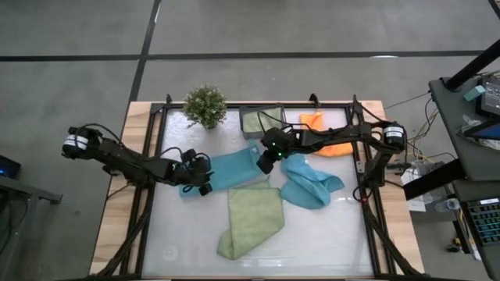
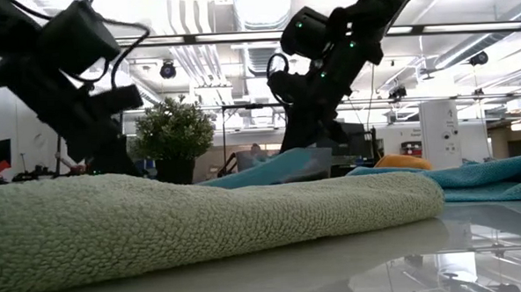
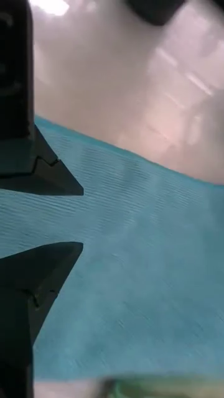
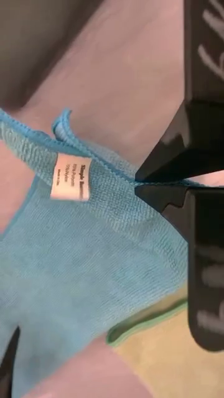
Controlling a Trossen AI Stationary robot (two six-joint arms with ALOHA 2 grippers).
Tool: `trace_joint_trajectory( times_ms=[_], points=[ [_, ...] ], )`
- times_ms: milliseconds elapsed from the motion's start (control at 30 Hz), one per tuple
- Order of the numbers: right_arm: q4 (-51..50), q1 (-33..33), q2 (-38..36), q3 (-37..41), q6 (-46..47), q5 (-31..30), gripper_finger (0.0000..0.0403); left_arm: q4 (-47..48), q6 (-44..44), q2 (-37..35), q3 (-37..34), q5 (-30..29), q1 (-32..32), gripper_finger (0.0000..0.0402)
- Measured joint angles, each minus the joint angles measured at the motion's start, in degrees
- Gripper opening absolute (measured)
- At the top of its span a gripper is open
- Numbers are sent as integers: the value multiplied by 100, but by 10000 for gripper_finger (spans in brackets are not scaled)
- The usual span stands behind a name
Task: Fold microfiber towels
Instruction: Fold the left blue towel
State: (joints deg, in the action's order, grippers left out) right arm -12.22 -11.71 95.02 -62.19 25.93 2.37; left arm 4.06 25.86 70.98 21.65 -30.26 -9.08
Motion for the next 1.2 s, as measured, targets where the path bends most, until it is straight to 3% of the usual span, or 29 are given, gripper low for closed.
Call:
trace_joint_trajectory(
  times_ms=[367,600,800,1000,1200],
  points=[
    [-753,333,-30,0,304,-103,11,-101,940,781,-149,-74,-13,116],
    [-1338,357,-168,0,246,-107,52,-119,1136,1289,-135,-159,-13,116],
    [-1783,357,-414,0,194,-114,87,-143,1136,1200,-154,-107,-11,116],
    [-1834,526,-672,112,143,-561,93,-208,1018,924,-175,-66,-13,116],
    [-1571,538,-681,375,259,-609,93,-320,931,804,-177,-173,-18,116]
  ],
)
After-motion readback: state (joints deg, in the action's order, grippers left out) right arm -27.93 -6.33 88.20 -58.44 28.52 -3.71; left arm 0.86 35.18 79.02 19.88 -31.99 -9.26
